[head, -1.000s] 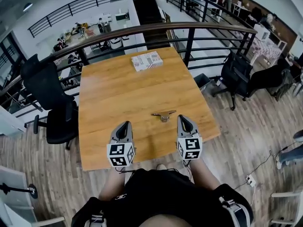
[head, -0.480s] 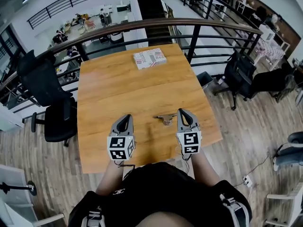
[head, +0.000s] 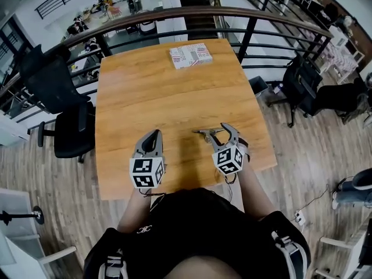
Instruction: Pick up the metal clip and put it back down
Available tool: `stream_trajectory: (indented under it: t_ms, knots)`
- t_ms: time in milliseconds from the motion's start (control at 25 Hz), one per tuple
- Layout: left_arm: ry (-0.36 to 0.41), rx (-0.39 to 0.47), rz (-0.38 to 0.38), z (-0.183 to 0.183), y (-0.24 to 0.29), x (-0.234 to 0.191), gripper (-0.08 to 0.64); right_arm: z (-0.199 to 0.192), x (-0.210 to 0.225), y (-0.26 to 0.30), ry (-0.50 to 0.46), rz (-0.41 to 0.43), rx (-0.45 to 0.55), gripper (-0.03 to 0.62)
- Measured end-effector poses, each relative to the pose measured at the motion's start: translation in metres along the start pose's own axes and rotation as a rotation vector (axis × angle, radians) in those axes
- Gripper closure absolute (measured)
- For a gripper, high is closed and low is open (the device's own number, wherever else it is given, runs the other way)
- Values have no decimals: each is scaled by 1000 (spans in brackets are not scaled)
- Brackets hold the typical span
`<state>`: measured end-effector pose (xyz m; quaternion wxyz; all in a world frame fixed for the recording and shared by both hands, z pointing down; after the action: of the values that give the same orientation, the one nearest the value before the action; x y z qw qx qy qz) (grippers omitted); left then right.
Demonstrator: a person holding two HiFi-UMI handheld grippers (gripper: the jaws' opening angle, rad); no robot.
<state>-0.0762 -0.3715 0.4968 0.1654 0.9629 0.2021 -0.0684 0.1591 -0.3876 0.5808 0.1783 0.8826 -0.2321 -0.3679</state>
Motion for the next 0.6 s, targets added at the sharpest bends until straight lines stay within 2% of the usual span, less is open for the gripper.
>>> stream_trajectory:
  t_ms: [160,280,480,600]
  knots:
    - [-17,-9,47,-7,-9,-16,546,-16,-24,20,-35,75,-38,334]
    - [-26,-15,78,-12,-15,-24,546,-27,-37,31,-55,104,-56,334]
    - [-34,-23,117,-17,-23,-33,546,-52,-53,53,-146,144,-143,344]
    - [-37,-31,133,-20,-30,-35,546,-63,-60,59,-148,189,-176,350]
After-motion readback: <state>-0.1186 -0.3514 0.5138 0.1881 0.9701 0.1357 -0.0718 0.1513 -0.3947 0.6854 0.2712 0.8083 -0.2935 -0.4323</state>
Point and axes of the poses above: the fingertips, and each gripper's own axes: y forward along the fingers, x to its right, z out of its top, the point moved 4 cm from there along -y, backward along the fingers, and after that the axes turned 8 degrees about -y, right-handed, at the moved point
